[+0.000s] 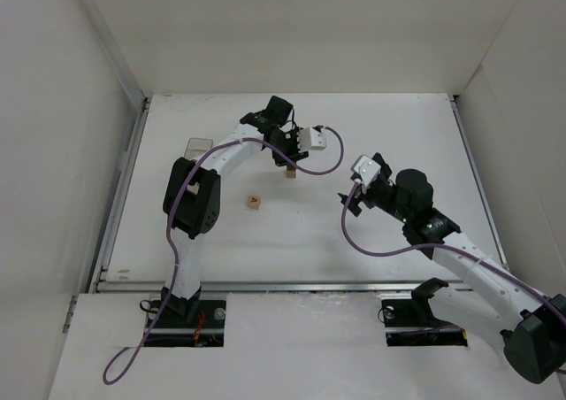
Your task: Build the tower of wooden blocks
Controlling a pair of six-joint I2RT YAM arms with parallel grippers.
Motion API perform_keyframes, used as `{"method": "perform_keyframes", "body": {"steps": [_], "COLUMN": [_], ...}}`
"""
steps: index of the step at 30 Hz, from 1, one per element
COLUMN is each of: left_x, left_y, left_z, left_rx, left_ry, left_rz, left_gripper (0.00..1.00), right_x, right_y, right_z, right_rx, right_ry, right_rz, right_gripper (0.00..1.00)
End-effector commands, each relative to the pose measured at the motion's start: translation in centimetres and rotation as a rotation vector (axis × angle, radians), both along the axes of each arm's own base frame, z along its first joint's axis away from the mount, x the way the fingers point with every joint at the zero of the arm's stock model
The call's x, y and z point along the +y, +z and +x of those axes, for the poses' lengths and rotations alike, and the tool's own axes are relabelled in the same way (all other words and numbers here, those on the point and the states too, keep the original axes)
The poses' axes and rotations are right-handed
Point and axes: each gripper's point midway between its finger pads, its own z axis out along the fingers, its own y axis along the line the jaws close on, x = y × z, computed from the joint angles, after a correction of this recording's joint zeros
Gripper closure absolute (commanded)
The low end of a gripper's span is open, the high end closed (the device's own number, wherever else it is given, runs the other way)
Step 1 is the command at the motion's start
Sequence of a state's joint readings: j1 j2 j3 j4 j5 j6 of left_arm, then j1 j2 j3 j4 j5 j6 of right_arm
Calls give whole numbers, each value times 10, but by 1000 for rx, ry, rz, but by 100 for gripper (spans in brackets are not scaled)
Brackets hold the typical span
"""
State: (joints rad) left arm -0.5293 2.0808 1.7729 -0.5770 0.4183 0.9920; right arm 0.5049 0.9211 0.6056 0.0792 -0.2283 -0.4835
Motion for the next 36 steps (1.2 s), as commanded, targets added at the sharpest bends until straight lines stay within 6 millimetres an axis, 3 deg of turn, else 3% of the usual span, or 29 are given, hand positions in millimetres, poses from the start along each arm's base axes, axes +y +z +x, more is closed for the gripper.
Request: {"method": "perform_keyframes", "body": {"steps": [1,11,25,36], "left_x": [-6,-3,-8,0], "left_y": [3,-9,-4,-7], "left_z": [-3,-9,-10,-10], "left_rx": [-1,31,40,57], "left_ry": [-21,-21,-28,-5], "left_rz": [-25,-6,-33,-20], "left_gripper": [100,100,100,100], "right_x": [-2,-4,-6,-8], "right_y": [15,12,8,8], "right_z": [1,1,1,2], "right_rx": [-48,-41,-40,-41], "right_ry": [-6,-15,-22,-31], "right_rz": [16,10,-3,-5], "right_gripper": [0,0,0,0]}}
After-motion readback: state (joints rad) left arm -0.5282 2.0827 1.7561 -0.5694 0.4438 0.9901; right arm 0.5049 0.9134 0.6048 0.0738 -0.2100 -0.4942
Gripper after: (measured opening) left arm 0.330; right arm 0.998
